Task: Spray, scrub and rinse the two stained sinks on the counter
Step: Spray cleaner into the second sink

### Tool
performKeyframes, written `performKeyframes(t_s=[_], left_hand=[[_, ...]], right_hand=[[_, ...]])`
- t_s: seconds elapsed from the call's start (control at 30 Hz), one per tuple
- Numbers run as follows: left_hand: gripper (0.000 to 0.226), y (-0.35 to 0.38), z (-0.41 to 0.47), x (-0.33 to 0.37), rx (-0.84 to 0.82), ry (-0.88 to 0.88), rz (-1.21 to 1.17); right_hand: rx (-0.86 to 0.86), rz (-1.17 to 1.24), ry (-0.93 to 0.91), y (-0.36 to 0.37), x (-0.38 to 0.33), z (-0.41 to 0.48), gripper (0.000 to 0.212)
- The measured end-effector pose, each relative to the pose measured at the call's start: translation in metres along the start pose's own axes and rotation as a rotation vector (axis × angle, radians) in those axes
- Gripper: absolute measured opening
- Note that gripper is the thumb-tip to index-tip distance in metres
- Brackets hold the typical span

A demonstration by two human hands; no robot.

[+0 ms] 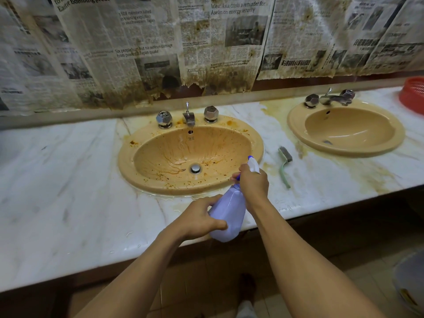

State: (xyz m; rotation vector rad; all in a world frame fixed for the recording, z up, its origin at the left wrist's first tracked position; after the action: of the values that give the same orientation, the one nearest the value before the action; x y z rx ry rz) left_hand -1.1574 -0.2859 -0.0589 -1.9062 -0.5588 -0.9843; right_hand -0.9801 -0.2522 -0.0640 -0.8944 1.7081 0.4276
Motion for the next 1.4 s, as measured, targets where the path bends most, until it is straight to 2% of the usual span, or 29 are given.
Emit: performKeyframes(t_s=[0.07,0.2,0.37,0.53,0.67,0.73,0.8,0.87,1.0,1.07,1.13,1.2,1.23,1.33,1.4], left_hand=[[0.067,0.001,0.000,0.000,0.004,-0.004,-0.007],[0.080,0.006,-0.007,-0.005,0.004,-0.006,0.022],[0.085,0.002,-0.010,-0.019,0.040,-0.011,0.055],[0.052,-0.007,0.003,-0.007,0.070,0.005,0.019],[0.045,-0.006,0.014,0.003,0.053,0.003,-0.035],[0.048,-0.002,0.014,0.003,0.046,-0.002,-0.059],[0.062,0.001,0.011,0.000,0.035,-0.016,-0.060],[0.070,0.001,0.007,-0.004,0.027,-0.021,-0.064],[0.080,-0.004,0.000,-0.008,0.028,-0.013,-0.075],[0.082,-0.007,0.000,-0.012,0.025,-0.030,-0.077],[0.079,-0.015,0.002,-0.018,0.035,-0.050,-0.079],[0.067,-0.027,0.003,-0.026,0.127,-0.084,-0.060],[0.056,-0.035,0.002,-0.032,0.229,-0.104,-0.033],[0.027,-0.064,0.000,-0.062,0.688,-0.196,0.082],[0.024,-0.083,0.001,-0.090,0.913,-0.273,0.165]], right_hand=[[-0.063,0.037,0.032,0.000,-0.003,0.002,0.061],[-0.004,-0.010,0.112,0.003,-0.008,-0.005,0.037],[-0.048,-0.046,0.033,0.014,0.001,-0.010,0.048],[0.018,0.067,0.027,0.014,-0.006,-0.003,0.044],[0.117,0.017,0.044,0.011,-0.016,0.008,0.038],[0.052,0.006,0.027,0.010,-0.017,0.013,0.032],[-0.049,-0.026,0.031,0.013,-0.017,0.018,0.020],[-0.139,-0.057,0.065,0.019,-0.015,0.021,0.021],[-0.197,0.015,0.141,0.037,-0.013,0.019,0.012],[-0.230,-0.016,0.137,0.044,-0.016,0.022,0.017],[-0.353,-0.113,0.093,0.049,-0.023,0.028,0.020],[-0.528,-0.271,0.010,0.051,-0.034,0.040,0.016],[-0.621,-0.362,-0.037,0.051,-0.042,0.046,0.017],[-0.878,-0.640,-0.185,0.057,-0.070,0.063,0.030],[-1.021,-0.804,-0.240,0.068,-0.090,0.070,0.033]])
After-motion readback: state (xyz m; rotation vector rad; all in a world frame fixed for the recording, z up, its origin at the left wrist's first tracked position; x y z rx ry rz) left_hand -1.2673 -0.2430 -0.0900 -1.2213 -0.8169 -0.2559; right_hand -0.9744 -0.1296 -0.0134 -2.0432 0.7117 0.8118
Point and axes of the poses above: each hand's wrist, its own z-axis towards the middle knuckle, its own y-axis out of the palm, x = y × z, the point moved 2 cm from there along z, towards the middle knuckle, and after that the axes turned 8 degrees about x, right-handed, at the moved point
